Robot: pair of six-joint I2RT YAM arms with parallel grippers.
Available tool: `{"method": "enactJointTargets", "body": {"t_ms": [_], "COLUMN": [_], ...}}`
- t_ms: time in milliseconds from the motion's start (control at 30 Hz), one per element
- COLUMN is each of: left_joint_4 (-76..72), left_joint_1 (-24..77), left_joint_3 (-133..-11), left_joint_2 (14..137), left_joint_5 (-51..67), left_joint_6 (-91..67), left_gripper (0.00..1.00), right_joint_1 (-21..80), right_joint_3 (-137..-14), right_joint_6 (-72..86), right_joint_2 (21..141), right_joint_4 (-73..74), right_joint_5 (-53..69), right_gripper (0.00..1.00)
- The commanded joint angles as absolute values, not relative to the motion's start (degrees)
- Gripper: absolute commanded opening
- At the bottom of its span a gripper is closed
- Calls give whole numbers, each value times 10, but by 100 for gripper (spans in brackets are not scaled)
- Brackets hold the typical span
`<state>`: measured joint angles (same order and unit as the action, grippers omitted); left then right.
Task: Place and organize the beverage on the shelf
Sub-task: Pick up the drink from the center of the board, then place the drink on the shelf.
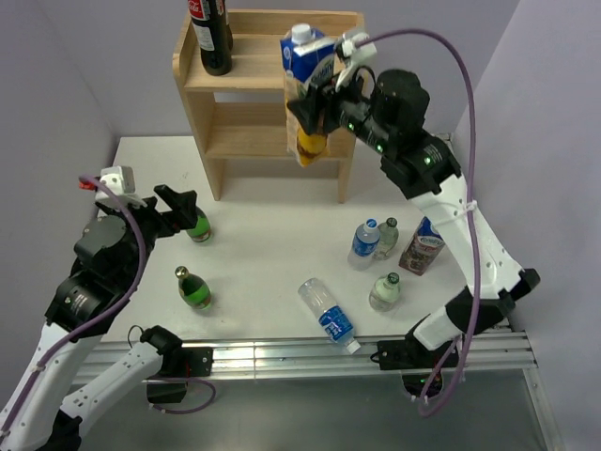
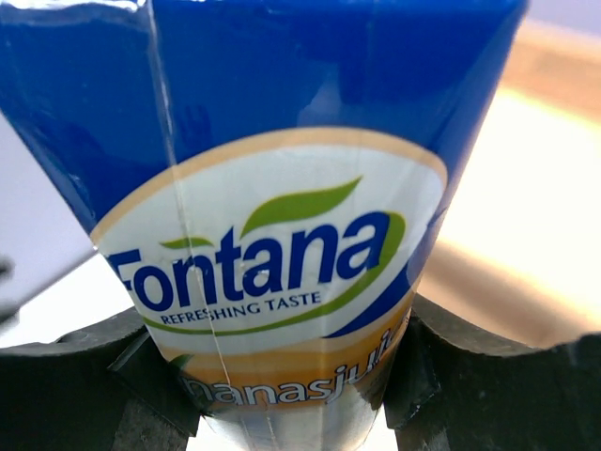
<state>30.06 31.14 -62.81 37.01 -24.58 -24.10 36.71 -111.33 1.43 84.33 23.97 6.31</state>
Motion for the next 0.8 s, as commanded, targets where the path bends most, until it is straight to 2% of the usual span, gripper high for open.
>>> {"method": "enactJointTargets", "body": {"t_ms": [0,167,333,500,633,767], "left_joint_4": [286,285,277,267,262,262], "left_joint_1": [310,310,309,290,260,241], "left_joint_3": [-599,-571,-542,-533,-529,-525], "left_joint_2": [389,406,403,407,412,414], "left_joint_5": [-263,-253,-216,-172,-141,-123], "left_joint_6": [-221,-228,-236,-235,-232,-231], "left_gripper": [99,100,99,99,99,99], "right_joint_1": [346,314,264,236,229,218], "right_joint_3": [-1269,-1422,-1418,-1489,-1441,-1455], "right_joint_6": [-15,-11,19,37,37,54], "right_joint_2": [865,948,963,1012,996,1005], "right_joint_4": [99,115,20,4,-32,-21], "right_joint_5": [34,36,44,53,51,65], "right_gripper": [40,39,38,38,38,37]}}
